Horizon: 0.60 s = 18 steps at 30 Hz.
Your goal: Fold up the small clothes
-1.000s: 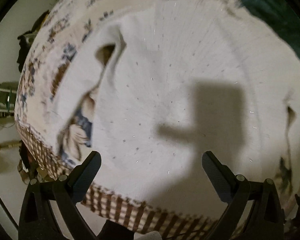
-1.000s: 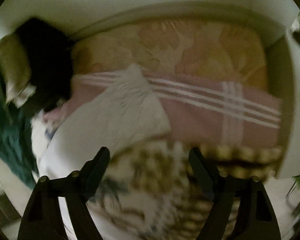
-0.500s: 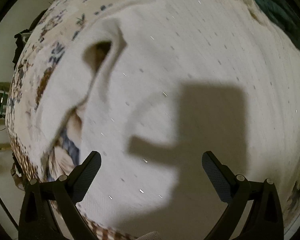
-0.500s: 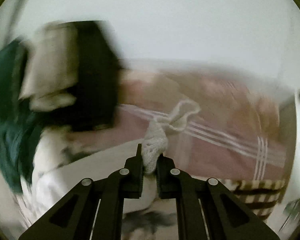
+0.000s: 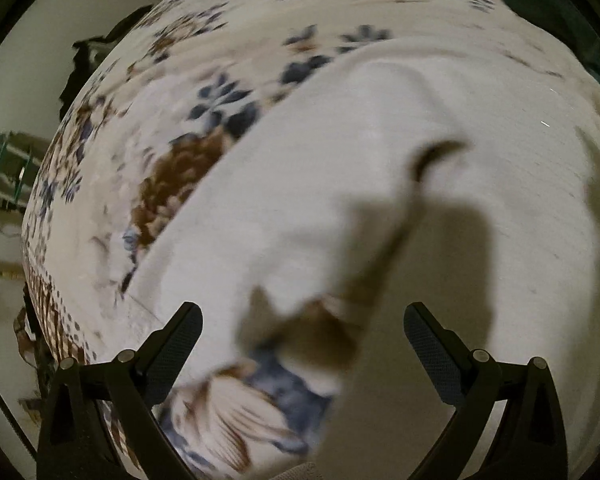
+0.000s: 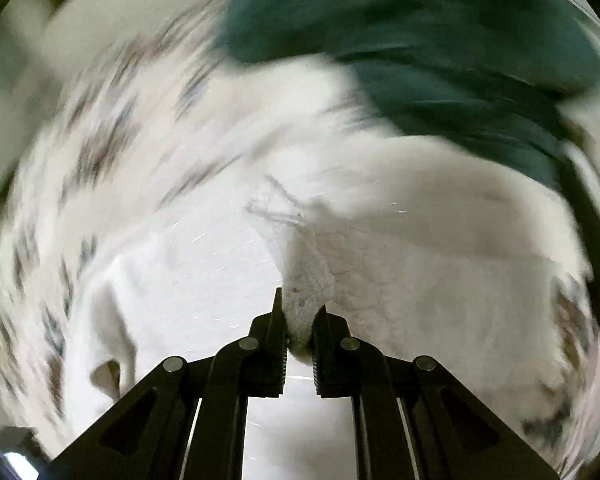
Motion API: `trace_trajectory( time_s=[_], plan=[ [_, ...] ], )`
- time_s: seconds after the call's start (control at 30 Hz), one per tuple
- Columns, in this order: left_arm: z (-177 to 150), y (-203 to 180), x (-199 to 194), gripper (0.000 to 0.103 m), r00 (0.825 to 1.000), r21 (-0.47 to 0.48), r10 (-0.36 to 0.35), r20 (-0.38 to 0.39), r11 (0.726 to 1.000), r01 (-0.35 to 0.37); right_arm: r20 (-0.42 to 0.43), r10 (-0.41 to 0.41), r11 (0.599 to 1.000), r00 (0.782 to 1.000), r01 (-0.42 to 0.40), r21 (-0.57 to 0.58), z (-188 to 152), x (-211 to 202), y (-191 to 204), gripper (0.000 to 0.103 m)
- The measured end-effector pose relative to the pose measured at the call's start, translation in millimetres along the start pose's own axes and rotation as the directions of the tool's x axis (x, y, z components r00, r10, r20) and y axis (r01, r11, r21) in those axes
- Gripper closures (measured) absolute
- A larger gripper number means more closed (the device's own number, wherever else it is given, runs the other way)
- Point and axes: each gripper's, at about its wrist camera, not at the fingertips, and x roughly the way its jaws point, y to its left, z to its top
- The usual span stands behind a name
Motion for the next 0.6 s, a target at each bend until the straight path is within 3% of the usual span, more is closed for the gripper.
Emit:
trace_trajectory(
  time_s=[0.1,0.23,0.3,0.37,0.4,0.47,0.53,0.6],
  plan=[
    [8.0,24.6,15.1,0.0,1.0,-0.034,0.001,-0.001,0.999,-0.001,-0.035,-0.024,0.989,0.999,0.018,-0.148,-8.0,45.5,101.2,0.093],
    [16.9,53.4,30.5,0.0,1.0,-0.076,-0.011,-0.001,0.997,0.011,-0.043,-0.046,0.973,0.998,0.035,-0.227,-32.5,66.6,176.7,0.093],
    [18.8,62.5,33.0,0.0,1.0,-0.089,-0.02,-0.003,0.996,0.02,-0.052,-0.07,0.971,0.996,0.056,-0.232,-37.4,71.8,184.1,0.093],
    [18.3,75.2,29.8,0.0,0.999,-0.109,-0.042,-0.007,0.993,0.041,-0.087,-0.054,0.978,0.995,0.035,-0.208,-40.6,63.3,179.1,0.086],
    [16.3,83.5,25.0,0.0,0.999,-0.119,-0.053,-0.003,0.992,0.052,-0.132,-0.012,0.984,0.991,-0.012,-0.18,-41.3,64.4,173.4,0.08],
    [8.1,102.3,14.0,0.0,0.998,-0.141,-0.068,0.003,0.988,0.067,-0.223,0.149,0.981,0.963,-0.172,-0.087,-40.3,53.2,147.2,0.046],
    [-9.0,131.3,2.3,0.0,0.997,-0.182,-0.078,-0.001,0.98,0.076,-0.213,0.234,0.971,0.949,-0.239,0.004,-48.8,31.0,116.1,0.042],
    [-31.8,163.3,-4.1,0.0,0.997,-0.233,-0.08,-0.017,0.97,0.073,-0.193,0.246,0.969,0.95,-0.243,0.036,-65.5,6.0,83.0,0.04]
  ],
)
